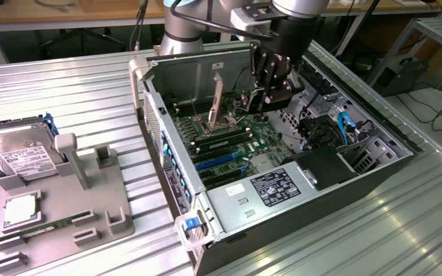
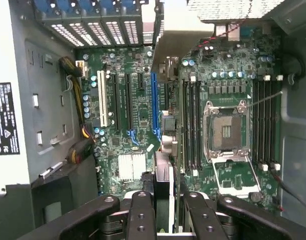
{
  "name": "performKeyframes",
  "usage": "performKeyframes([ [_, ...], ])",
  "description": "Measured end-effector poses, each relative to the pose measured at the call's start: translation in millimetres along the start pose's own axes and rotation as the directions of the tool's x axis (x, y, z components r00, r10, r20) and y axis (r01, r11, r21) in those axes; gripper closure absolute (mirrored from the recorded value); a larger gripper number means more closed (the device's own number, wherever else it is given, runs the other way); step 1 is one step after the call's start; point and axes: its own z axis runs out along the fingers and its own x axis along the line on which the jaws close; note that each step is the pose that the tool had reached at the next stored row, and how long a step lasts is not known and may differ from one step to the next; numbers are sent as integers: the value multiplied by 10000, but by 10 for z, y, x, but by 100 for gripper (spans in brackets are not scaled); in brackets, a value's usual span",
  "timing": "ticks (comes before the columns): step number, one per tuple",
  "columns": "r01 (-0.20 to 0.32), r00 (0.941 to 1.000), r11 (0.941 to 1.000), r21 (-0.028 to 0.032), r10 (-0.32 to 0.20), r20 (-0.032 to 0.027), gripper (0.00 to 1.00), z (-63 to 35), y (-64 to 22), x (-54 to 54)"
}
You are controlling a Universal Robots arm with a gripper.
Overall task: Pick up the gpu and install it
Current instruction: 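Insert the gpu into the slot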
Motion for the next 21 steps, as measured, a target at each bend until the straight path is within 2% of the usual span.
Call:
performKeyframes([
  [2, 262, 9997, 9997, -3, -262, 5, 73, 25, 0, -2],
  [6, 372, 9993, 9993, -1, -372, 0, 73, 98, 5, -18],
  [9, 377, 9993, 9993, -3, -377, -5, 73, 187, 44, -63],
  [12, 377, 9993, 9993, -4, -377, -60, 73, 235, 62, -86],
  [13, 372, 9993, 9993, -5, -372, -82, 73, 295, 74, -109],
  [14, -253, 9996, 9997, 2, 253, -93, 73, 452, 124, -112],
  [15, -117, 9999, 9999, 49, 118, -80, 73, 529, 244, -110],
  [16, 145, 9999, 9999, 76, -145, -46, 73, 604, 282, -108],
  [17, 139, 9999, 9999, 78, -140, 98, 73, 627, 290, -105],
  [18, 140, 9999, 9999, 76, -141, 84, 73, 638, 294, -98],
  [19, 139, 9998, 9999, 75, -138, -124, 73, 652, 302, -96],
  [20, -84, 9997, 9999, 77, 85, -222, 73, 725, 318, -95],
  [21, -120, 9997, 9999, 77, 122, -212, 73, 775, 374, -78],
])
